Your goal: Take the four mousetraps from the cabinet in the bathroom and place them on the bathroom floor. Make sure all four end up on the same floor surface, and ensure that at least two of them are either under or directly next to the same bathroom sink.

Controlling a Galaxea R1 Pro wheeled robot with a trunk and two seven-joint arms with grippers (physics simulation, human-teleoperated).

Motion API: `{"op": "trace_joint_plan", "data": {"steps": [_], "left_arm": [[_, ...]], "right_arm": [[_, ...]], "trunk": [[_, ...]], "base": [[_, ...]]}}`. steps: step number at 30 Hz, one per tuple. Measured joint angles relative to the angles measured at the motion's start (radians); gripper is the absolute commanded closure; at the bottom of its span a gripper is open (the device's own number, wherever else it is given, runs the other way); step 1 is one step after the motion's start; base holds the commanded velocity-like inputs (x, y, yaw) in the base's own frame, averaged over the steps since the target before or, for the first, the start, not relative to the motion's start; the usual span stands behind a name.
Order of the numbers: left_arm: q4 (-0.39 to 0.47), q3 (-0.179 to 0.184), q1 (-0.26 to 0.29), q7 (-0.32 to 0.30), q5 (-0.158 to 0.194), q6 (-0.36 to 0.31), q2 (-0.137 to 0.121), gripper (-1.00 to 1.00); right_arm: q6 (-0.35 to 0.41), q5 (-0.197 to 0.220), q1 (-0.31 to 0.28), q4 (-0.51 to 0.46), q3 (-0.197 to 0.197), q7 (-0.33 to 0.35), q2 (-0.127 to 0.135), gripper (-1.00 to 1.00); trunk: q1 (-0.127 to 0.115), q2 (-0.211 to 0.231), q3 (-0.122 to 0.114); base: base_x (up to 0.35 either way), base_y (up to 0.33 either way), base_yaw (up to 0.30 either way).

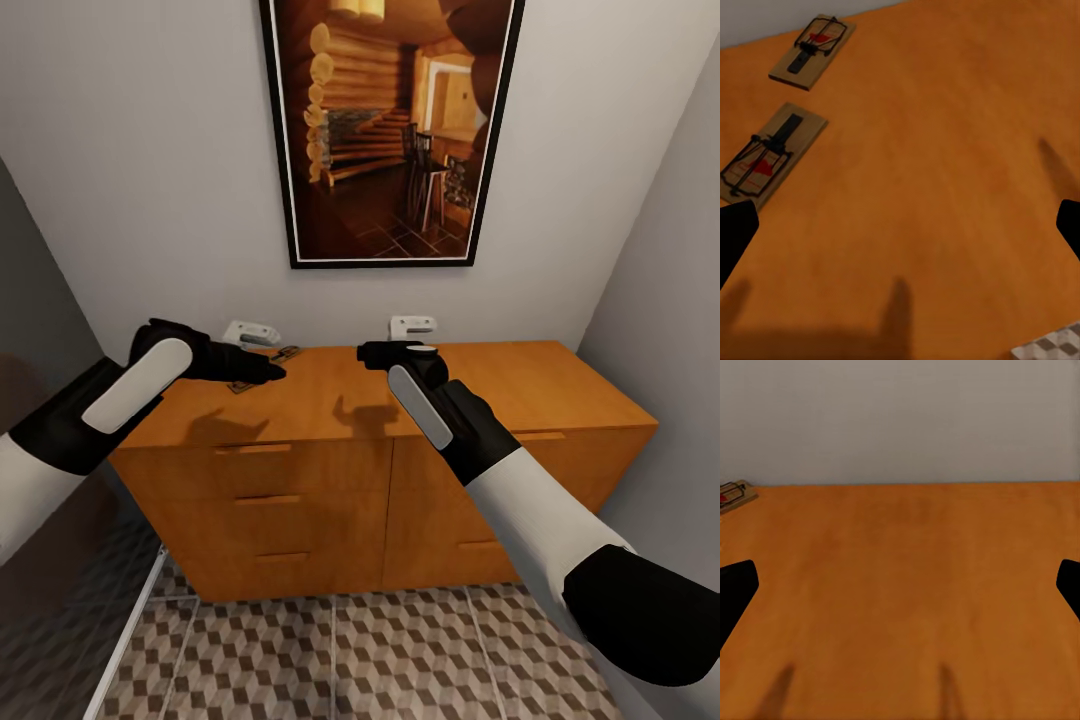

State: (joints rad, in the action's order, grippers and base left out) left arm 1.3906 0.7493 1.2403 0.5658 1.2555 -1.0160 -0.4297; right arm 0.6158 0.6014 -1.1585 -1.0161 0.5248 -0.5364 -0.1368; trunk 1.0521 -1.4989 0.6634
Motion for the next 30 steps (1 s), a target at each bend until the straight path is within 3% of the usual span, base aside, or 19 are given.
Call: {"op": "trace_joint_plan", "data": {"steps": [9, 16, 24, 30], "left_arm": [[-0.005, -0.004, 0.002, 0.002, -0.02, 0.001, -0.004, -1.0], [-0.013, -0.006, 0.004, 0.001, -0.104, 0.004, 0.0, -1.0], [-0.099, -0.01, 0.018, 0.0, -0.148, 0.014, 0.013, -1.0], [-0.185, -0.013, 0.086, -0.001, -0.162, 0.022, 0.023, -1.0]], "right_arm": [[0.0, 0.0, 0.0, 0.0, 0.0, 0.0, 0.0, -1.0], [0.0, -0.001, 0.0, 0.0, 0.002, 0.0, 0.0, -1.0], [0.0, 0.0, 0.0, 0.001, 0.007, -0.001, -0.001, -1.0], [0.0, 0.0, 0.0, 0.001, 0.012, -0.001, -0.001, -1.0]], "trunk": [[0.0, 0.0, 0.0], [0.0, 0.0, 0.0], [0.0, 0.0, 0.0], [0.0, 0.0, 0.0]], "base": [[0.0, 0.0, 0.0], [0.0, 0.0, 0.0], [0.0, 0.0, 0.0], [0.0, 0.0, 0.0]]}}
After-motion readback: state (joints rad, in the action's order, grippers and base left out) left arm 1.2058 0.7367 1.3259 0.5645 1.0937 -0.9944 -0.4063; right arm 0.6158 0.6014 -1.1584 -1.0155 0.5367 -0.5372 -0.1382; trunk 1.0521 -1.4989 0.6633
